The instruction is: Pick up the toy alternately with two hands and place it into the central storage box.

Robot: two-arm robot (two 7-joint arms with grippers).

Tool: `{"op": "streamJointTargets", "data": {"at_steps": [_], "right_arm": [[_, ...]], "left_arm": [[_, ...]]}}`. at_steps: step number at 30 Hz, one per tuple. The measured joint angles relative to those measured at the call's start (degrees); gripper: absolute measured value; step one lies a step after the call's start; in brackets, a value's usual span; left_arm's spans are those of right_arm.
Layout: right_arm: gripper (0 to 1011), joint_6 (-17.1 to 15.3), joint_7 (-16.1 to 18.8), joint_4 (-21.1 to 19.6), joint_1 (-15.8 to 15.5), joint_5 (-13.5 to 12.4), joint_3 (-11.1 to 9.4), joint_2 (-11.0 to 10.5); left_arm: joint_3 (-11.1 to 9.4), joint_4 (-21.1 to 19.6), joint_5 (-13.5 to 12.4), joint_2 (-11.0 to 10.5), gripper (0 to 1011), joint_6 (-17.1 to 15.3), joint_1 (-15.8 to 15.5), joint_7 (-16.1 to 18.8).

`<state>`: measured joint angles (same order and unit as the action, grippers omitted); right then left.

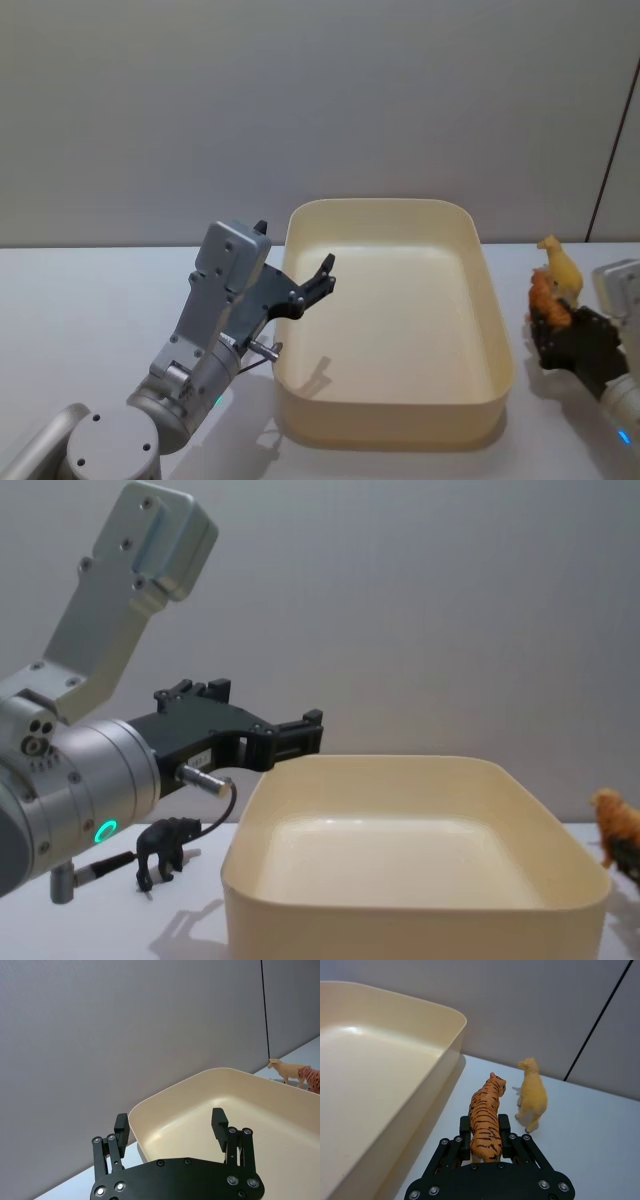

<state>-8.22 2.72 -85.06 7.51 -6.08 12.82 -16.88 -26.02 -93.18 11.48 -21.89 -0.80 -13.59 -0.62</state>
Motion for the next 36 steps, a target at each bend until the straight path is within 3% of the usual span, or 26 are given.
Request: {"op": "streamJointTargets", "data": {"at_steps": [10,17,24,30,36], "right_arm": [[306,2.4,1.5,-6.8,-3.5,-1.6,-2.0,-3.2],[306,3.1,4.5,-8.4,-2.7,-2.7,-2.3,-3.4],[306,3.2,9.4,-6.5,1.3,-3.0,-1.2,-1.3],[306,3.0,13.1,-1.5,6.3,-2.3,0.6,2.1],[475,2.9,15.8,2.7,10.0,-1.6,1.8,4.6]], "left_arm": [[0.0,0.0,0.0,0.0,1001,0.0,0.0,0.0],[0.0,0.0,0.0,0.0,1002,0.0,0.0,0.0],[0.0,0.0,0.0,0.0,1001,0.0,0.0,0.0],[0.0,0.0,0.0,0.0,1001,0.0,0.0,0.0],[0.0,0.0,0.0,0.0,1001,0.0,0.0,0.0]]}}
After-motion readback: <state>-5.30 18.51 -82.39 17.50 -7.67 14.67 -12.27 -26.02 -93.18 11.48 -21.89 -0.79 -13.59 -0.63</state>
